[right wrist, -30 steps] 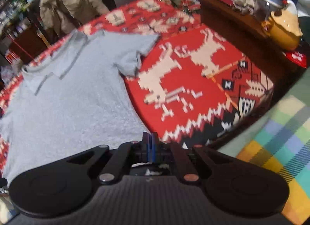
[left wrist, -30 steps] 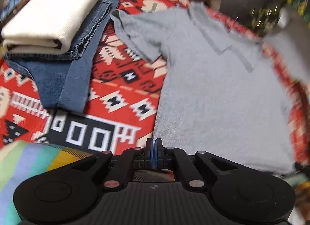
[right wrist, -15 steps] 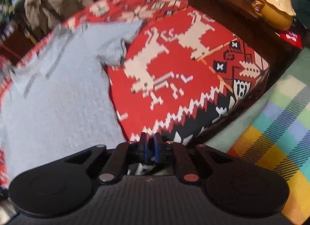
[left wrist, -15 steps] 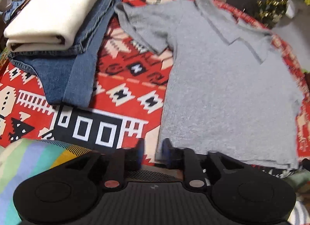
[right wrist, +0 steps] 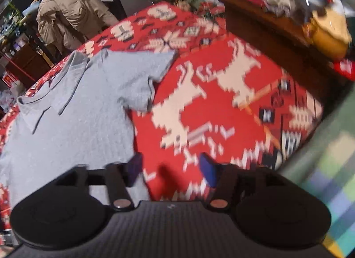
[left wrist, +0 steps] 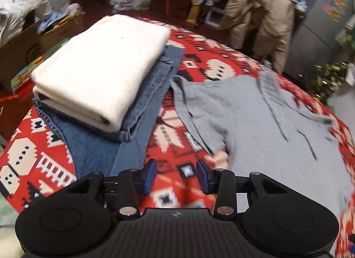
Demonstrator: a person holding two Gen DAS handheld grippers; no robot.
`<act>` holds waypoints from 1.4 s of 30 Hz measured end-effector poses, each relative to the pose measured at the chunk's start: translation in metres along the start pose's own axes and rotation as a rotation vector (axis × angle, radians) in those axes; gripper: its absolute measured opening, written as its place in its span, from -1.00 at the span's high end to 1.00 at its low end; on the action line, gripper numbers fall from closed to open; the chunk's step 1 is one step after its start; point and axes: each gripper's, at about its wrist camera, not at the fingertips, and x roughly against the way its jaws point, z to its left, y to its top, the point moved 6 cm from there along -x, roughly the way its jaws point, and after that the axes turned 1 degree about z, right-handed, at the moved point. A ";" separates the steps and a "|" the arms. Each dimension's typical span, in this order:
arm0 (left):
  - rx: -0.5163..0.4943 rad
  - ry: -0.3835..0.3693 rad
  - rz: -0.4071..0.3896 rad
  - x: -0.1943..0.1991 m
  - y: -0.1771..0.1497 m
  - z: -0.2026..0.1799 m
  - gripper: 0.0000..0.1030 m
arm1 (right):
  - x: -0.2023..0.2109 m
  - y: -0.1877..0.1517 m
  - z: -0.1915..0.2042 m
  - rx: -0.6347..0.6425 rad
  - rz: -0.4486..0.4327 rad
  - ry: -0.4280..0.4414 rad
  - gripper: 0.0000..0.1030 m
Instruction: Fold clothes
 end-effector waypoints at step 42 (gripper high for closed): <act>-0.285 -0.076 -0.193 -0.104 0.059 -0.088 0.34 | -0.118 0.127 -0.010 0.187 -0.277 -0.064 0.86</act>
